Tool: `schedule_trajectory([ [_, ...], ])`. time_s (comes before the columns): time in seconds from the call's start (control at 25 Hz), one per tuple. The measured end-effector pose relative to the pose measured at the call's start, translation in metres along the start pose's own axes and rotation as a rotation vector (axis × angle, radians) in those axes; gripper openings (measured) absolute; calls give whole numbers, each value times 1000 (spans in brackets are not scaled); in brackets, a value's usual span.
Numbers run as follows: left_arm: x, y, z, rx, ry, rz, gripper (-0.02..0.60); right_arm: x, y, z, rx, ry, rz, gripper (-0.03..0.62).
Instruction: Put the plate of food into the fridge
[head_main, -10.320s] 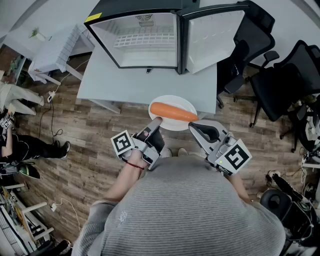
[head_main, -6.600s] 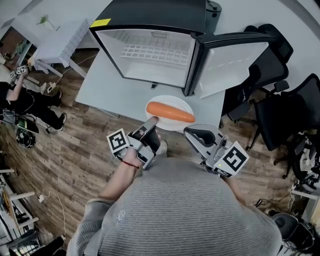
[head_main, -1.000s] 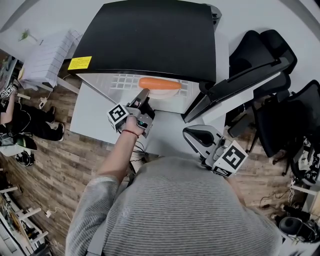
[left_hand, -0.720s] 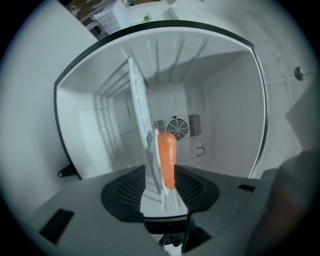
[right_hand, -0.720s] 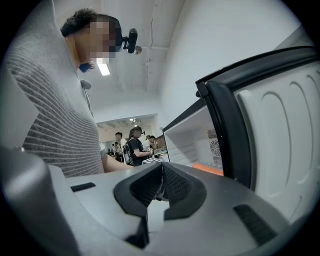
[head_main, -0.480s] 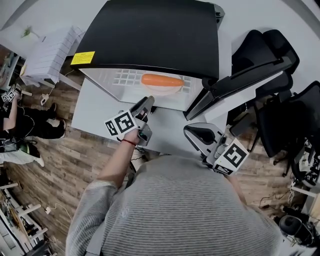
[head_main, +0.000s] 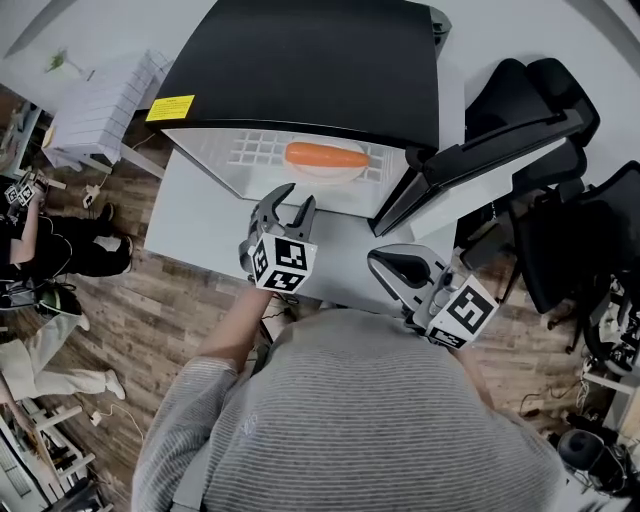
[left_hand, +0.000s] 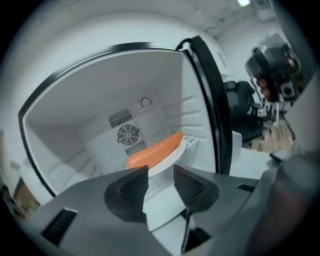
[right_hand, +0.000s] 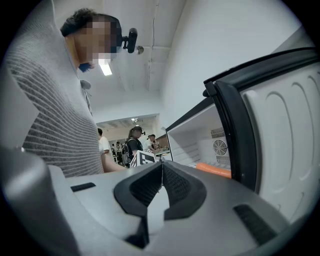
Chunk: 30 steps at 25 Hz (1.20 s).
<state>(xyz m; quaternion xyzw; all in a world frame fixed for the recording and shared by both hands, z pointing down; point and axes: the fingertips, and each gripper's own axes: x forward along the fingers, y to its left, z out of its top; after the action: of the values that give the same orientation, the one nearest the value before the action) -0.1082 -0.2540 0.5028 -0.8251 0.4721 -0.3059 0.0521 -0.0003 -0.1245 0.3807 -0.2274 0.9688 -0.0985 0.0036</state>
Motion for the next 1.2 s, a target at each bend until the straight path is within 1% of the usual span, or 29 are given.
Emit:
schedule_trajectory([
  [0.08,7,-7,6,221,15,18,164,-2,1,0,-1,-1,-5,14],
  [0.16,15,-16,8,411,34,26,164,-4,2,-1,-3,-3,-9,14],
  [0.2,19,-20,8,478,41,27,163,-5,2,-1,-2,-5,-12,14],
  [0.24,22,-23,7,527,47,28,163,-6,3,-1,-1,-9,-17,14],
  [0.32,27,-27,7,590,55,30,159,-9,2,-1,-1,-15,-27,14],
  [0.44,32,-29,6,661,70,50,135,-14,1,-1,9,-19,-43,14],
  [0.52,35,-30,7,701,79,64,130,-17,1,-2,15,-21,-51,14],
  [0.68,42,-30,7,753,96,71,129,-20,0,-3,15,-24,-62,14],
  [0.76,45,-31,7,767,109,64,119,-21,-1,-3,16,-26,-66,14],
  [0.84,46,-31,6,773,121,59,80,-22,-2,-3,18,-29,-71,14],
  [0.96,47,-31,7,797,129,69,49,-23,-3,-4,23,-30,-78,14],
  [1.08,47,-30,7,817,137,66,43,-24,-4,-4,24,-32,-81,14],
  [1.2,47,-30,7,813,141,58,41,-23,-4,-4,24,-31,-82,14],
])
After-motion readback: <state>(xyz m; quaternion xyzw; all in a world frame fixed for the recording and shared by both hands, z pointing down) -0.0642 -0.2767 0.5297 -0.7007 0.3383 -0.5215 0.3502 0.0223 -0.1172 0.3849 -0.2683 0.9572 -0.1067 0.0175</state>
